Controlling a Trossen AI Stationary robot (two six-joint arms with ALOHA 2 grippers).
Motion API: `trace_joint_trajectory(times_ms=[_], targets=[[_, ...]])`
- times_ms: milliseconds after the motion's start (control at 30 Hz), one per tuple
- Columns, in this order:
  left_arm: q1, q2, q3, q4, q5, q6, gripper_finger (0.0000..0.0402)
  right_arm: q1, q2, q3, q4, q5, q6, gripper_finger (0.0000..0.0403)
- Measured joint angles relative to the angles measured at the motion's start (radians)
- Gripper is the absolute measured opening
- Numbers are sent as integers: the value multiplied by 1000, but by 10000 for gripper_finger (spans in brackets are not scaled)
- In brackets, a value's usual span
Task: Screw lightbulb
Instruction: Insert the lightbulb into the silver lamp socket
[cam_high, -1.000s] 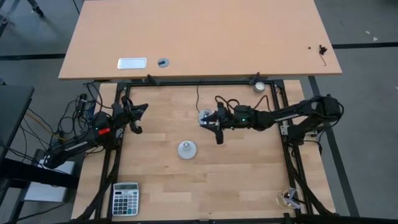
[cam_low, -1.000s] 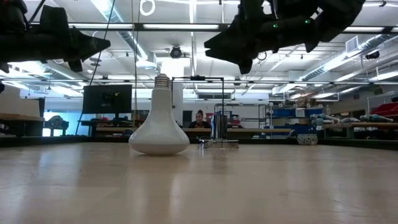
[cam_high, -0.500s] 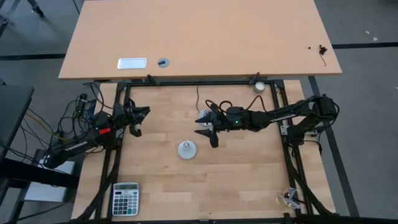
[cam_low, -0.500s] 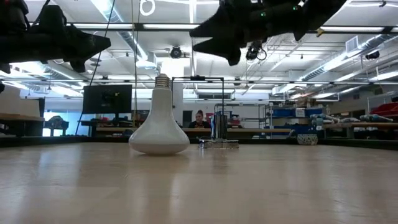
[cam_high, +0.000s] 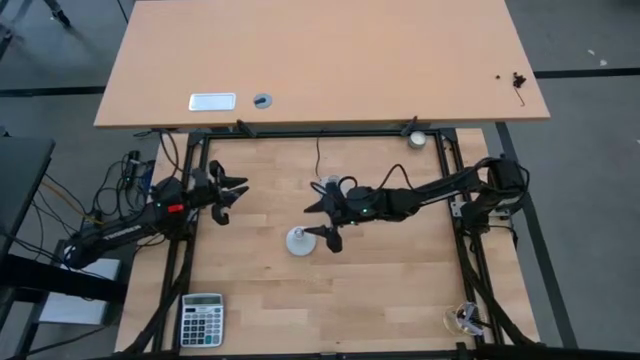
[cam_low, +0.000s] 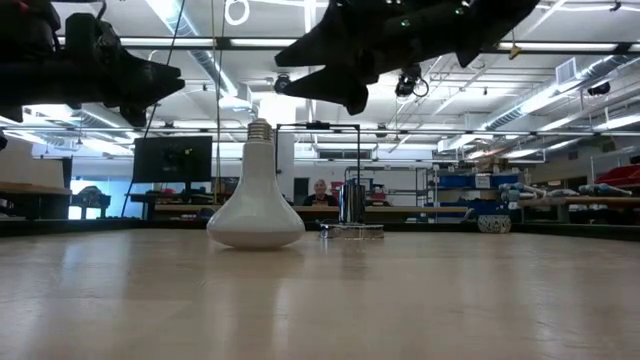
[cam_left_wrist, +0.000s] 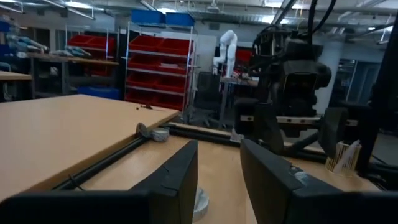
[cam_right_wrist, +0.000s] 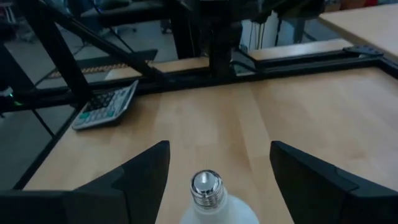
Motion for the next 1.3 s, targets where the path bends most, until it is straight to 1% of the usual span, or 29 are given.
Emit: trace_joint_trajectory(times_ms=[133, 233, 400, 533, 600, 733, 833, 1033, 1100, 1300], targets=[[0, 30, 0, 11, 10, 1, 129, 11, 16, 53, -89, 1, -5, 282], [0, 51, 0, 11, 27, 1, 129, 16, 13, 74, -115, 2, -4, 282], [-1, 93, 0, 23, 37, 1, 129, 29, 14, 75, -143, 3, -1, 282], [-7, 135, 0, 54, 91, 1, 129, 39, 14, 75, -183, 4, 1, 282], [-22, 155, 0, 61, 114, 0, 129, 39, 14, 75, -211, 3, 0, 282], [-57, 203, 0, 52, 114, -1, 129, 36, 14, 68, -259, 4, -13, 282], [-82, 247, 0, 53, 93, 0, 129, 24, 14, 34, -219, -13, -21, 282], [-139, 333, 0, 75, 85, 2, 129, 5, 17, -56, -97, -20, -26, 281], [-164, 367, 0, 110, 85, 4, 129, 4, 45, -74, -11, -19, -24, 281], [-273, 499, 0, 237, 71, 3, 129, 7, 186, -76, 147, -22, -25, 281]])
